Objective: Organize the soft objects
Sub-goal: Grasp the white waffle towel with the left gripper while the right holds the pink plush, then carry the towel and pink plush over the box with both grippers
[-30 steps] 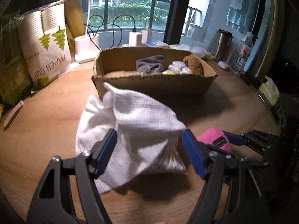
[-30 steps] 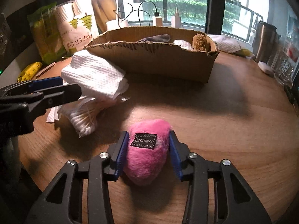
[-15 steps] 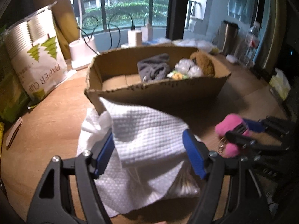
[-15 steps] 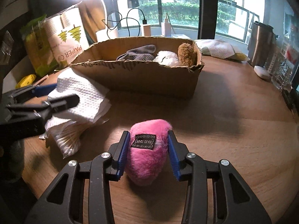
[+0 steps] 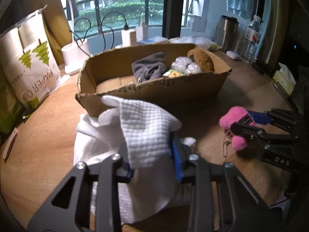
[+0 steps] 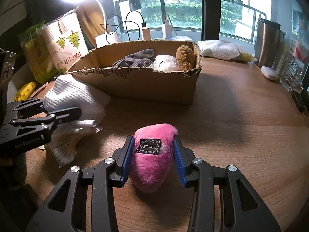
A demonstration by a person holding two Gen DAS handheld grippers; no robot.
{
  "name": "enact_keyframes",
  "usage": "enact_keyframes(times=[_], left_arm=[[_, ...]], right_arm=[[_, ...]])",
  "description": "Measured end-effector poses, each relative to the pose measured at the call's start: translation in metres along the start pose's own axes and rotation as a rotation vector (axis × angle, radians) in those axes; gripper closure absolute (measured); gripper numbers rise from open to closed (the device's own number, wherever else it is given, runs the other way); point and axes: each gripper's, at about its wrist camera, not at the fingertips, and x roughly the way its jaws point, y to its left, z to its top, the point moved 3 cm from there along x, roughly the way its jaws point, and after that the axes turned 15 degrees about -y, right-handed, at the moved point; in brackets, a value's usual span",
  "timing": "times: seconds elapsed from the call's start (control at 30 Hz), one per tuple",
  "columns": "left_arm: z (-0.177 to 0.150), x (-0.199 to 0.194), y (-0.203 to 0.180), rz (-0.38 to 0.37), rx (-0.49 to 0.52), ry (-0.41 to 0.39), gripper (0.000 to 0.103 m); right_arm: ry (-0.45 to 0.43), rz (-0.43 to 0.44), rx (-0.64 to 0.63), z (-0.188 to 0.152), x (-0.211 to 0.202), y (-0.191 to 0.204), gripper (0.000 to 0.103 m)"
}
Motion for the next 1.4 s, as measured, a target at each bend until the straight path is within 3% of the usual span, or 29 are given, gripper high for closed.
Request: enact_keyframes(times=[0.27,0.4,0.53,0.6,0.93,1.4], left_arm=[[0.017,-0.022,-0.003,-0.014,-0.001,-0.064,0.075],[0.025,-0.028,-0.002,-0.021,0.0,-0.092,0.089],[0.019,-0.016,0.003,-0.031,-0.023,-0.055,0.092],[0.016,-0.011,0.002,-0.039,-0.026,-0.041,0.098],[0.039,-0.032,-0.011,-0.068,-0.008,-0.119,0.1],[0.088,-0.074,-0.003,-0.056,0.014,-0.261,0.1]], right_arm=[[-0.02,0.001,0.004,0.003,-0.007,0.0,0.061],[-0.038,-0.001,0.002,0.008,-0.012,-0.001,0.061],[-0.047,0.003,0.002,0.009,-0.016,-0.002,0.061],[-0.048,0.005,0.003,0.009,-0.016,-0.002,0.061],[-0.077,-0.002,0.004,0.018,-0.025,-0.008,0.061],[-0.169,-0.014,-0.036,0.059,-0.047,-0.003,0.061]])
